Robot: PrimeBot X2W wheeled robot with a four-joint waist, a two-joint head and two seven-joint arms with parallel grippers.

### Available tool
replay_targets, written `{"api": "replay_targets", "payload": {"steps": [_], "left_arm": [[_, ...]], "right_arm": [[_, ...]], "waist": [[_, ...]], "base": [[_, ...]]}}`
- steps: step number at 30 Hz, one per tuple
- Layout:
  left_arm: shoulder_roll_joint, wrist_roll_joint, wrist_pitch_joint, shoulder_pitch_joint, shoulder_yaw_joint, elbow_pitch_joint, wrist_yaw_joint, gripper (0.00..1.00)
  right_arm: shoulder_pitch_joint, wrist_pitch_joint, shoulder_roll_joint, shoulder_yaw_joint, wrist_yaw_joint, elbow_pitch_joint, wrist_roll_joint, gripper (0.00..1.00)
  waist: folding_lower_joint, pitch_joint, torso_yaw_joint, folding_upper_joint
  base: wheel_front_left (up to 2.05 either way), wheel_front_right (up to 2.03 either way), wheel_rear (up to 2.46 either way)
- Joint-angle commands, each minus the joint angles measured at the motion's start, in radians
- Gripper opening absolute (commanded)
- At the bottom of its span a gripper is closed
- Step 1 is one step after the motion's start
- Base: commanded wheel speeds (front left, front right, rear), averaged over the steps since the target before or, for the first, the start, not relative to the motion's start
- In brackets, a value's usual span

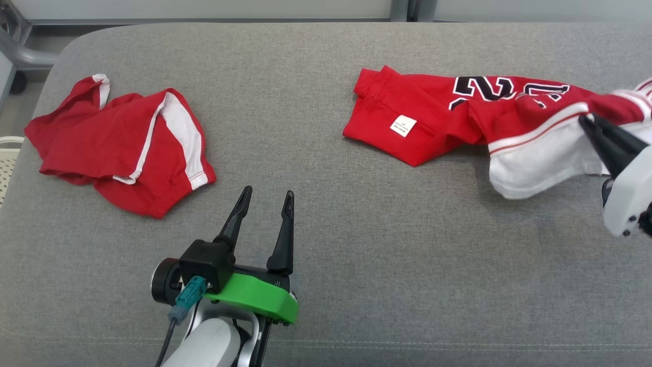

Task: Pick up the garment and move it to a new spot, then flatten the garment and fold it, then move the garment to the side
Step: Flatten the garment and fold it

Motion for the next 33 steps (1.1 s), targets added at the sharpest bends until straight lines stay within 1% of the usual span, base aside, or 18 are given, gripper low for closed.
{"api": "replay_targets", "payload": {"steps": [1, 2, 3, 4, 6, 7, 9, 13, 15, 22, 28, 29, 30, 31, 33], "left_arm": [[0.010, -0.002, -0.004, 0.019, 0.004, -0.011, 0.007, 1.00], [0.010, -0.002, -0.004, 0.019, 0.004, -0.011, 0.007, 1.00], [0.011, -0.002, -0.002, 0.019, 0.002, -0.016, 0.007, 1.00], [0.011, -0.002, -0.002, 0.019, 0.002, -0.016, 0.007, 1.00], [0.011, -0.002, 0.001, 0.013, 0.001, -0.020, 0.006, 1.00], [0.010, -0.002, 0.001, 0.008, 0.000, -0.022, 0.005, 1.00], [0.008, -0.001, 0.002, -0.004, -0.002, -0.024, 0.001, 1.00], [0.001, 0.006, 0.001, -0.024, -0.010, -0.021, -0.006, 1.00], [-0.003, 0.008, 0.001, -0.034, -0.014, -0.018, -0.010, 1.00], [-0.009, 0.012, 0.000, -0.057, -0.018, -0.003, -0.017, 1.00], [-0.012, 0.013, -0.003, -0.068, -0.013, 0.009, -0.020, 1.00], [-0.012, 0.014, -0.003, -0.069, -0.011, 0.010, -0.020, 1.00], [-0.011, 0.014, -0.004, -0.070, -0.009, 0.013, -0.019, 1.00], [-0.011, 0.015, -0.004, -0.070, -0.007, 0.015, -0.018, 1.00], [-0.008, 0.015, -0.005, -0.070, -0.003, 0.022, -0.018, 1.00]], "right_arm": [[0.103, 0.082, 0.021, -0.053, -0.001, -0.094, 0.018, 0.00], [0.103, 0.082, 0.021, -0.053, -0.001, -0.094, 0.018, 0.00], [0.167, 0.146, 0.027, -0.102, -0.001, -0.152, -0.001, 0.00], [0.167, 0.146, 0.027, -0.102, -0.001, -0.152, -0.001, 0.00], [0.201, 0.187, 0.057, -0.131, -0.001, -0.176, -0.020, 0.00], [0.205, 0.201, 0.072, -0.139, 0.000, -0.168, -0.024, 0.00], [0.181, 0.215, 0.082, -0.156, -0.001, -0.118, -0.049, 0.00], [0.093, 0.188, 0.101, -0.127, -0.001, 0.060, -0.104, 0.00], [0.035, 0.150, 0.098, -0.109, -0.001, 0.156, -0.132, 0.00], [-0.147, 0.012, 0.118, -0.054, -0.001, 0.485, -0.206, 0.00], [-0.259, -0.123, 0.145, -0.015, -0.001, 0.689, -0.249, 0.00], [-0.276, -0.146, 0.153, -0.013, -0.001, 0.717, -0.252, 0.26], [-0.292, -0.166, 0.162, -0.006, -0.001, 0.745, -0.255, 0.83], [-0.306, -0.190, 0.171, 0.004, -0.001, 0.764, -0.259, 1.00], [-0.332, -0.222, 0.184, 0.026, -0.001, 0.801, -0.255, 1.00]], "waist": [[0.0000, -0.002, 0.010, 0.0000], [0.0000, -0.002, 0.010, 0.0000], [0.0000, 0.002, 0.018, 0.0000], [0.0000, 0.002, 0.018, 0.0000], [0.0000, 0.010, 0.027, 0.0000], [0.0000, 0.014, 0.030, 0.0000], [0.0000, 0.027, 0.040, 0.0000], [0.0000, 0.053, 0.063, 0.0000], [0.0000, 0.066, 0.078, 0.0000], [0.0000, 0.101, 0.114, 0.0000], [0.0000, 0.121, 0.120, 0.0000], [0.0000, 0.123, 0.117, 0.0000], [0.0000, 0.124, 0.114, 0.0000], [0.0000, 0.124, 0.109, 0.0000], [0.0000, 0.120, 0.096, 0.0000]], "base": [[0.00, 0.00, 0.00], [0.00, 0.00, 0.00], [0.00, 0.00, 0.00], [0.00, 0.00, 0.00], [0.00, 0.00, 0.00], [0.00, 0.00, 0.00], [0.00, 0.00, 0.00], [0.00, 0.00, 0.00], [0.00, 0.00, 0.00], [0.00, 0.00, 0.00], [0.00, 0.00, 0.00], [0.00, 0.00, 0.00], [0.00, 0.00, 0.00], [0.00, 0.00, 0.00], [0.00, 0.00, 0.00]]}}
